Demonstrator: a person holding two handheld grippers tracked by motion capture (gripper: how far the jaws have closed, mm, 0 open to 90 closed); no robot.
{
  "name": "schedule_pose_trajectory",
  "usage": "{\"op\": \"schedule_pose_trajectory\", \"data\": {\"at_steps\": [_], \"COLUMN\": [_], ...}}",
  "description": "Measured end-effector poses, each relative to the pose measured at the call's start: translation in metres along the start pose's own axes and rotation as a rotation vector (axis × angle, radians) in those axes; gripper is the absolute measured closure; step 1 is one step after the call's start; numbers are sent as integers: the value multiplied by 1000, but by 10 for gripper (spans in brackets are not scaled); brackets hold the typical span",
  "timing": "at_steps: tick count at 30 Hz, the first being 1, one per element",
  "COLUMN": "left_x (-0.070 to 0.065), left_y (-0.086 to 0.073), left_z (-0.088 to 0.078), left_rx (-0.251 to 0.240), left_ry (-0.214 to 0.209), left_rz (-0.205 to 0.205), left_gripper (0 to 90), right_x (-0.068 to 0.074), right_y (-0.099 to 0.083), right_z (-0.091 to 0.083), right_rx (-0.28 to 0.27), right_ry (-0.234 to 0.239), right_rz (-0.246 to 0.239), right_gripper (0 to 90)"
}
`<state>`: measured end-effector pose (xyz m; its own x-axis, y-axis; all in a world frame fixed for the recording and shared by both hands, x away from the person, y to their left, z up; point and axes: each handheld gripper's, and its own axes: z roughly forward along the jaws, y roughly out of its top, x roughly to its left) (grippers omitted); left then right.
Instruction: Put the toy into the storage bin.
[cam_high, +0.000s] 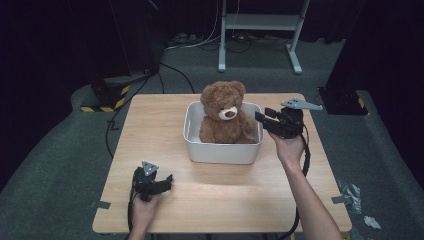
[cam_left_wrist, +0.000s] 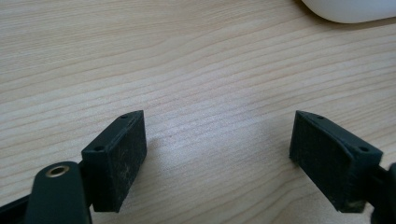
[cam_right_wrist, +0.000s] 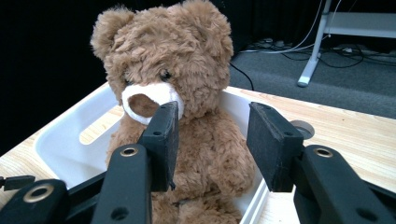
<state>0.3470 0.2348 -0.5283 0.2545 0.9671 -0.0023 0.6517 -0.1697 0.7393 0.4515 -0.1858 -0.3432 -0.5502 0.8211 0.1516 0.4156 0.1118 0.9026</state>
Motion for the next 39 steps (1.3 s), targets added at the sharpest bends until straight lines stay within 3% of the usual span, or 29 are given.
{"op": "schedule_pose_trajectory", "data": {"at_steps": [15, 26, 33, 39], "left_x": [0, 0, 0, 0], "left_y": [0, 0, 0, 0], "left_z": [0, 0, 0, 0], "left_rx": [0, 0, 0, 0], "left_ry": [0, 0, 0, 0], "left_rz": [0, 0, 0, 0], "left_gripper": [188, 188, 188, 188], "right_x": [-3, -1, 1, -1], "right_y": [-3, -4, -8, -11], "right_z": [-12, -26, -35, -40], "right_rx": [-24, -77, -122, -122], "right_ry": [8, 26, 1, 6], "right_rz": [-1, -2, -7, 0], "right_gripper": [507, 458, 451, 450]}}
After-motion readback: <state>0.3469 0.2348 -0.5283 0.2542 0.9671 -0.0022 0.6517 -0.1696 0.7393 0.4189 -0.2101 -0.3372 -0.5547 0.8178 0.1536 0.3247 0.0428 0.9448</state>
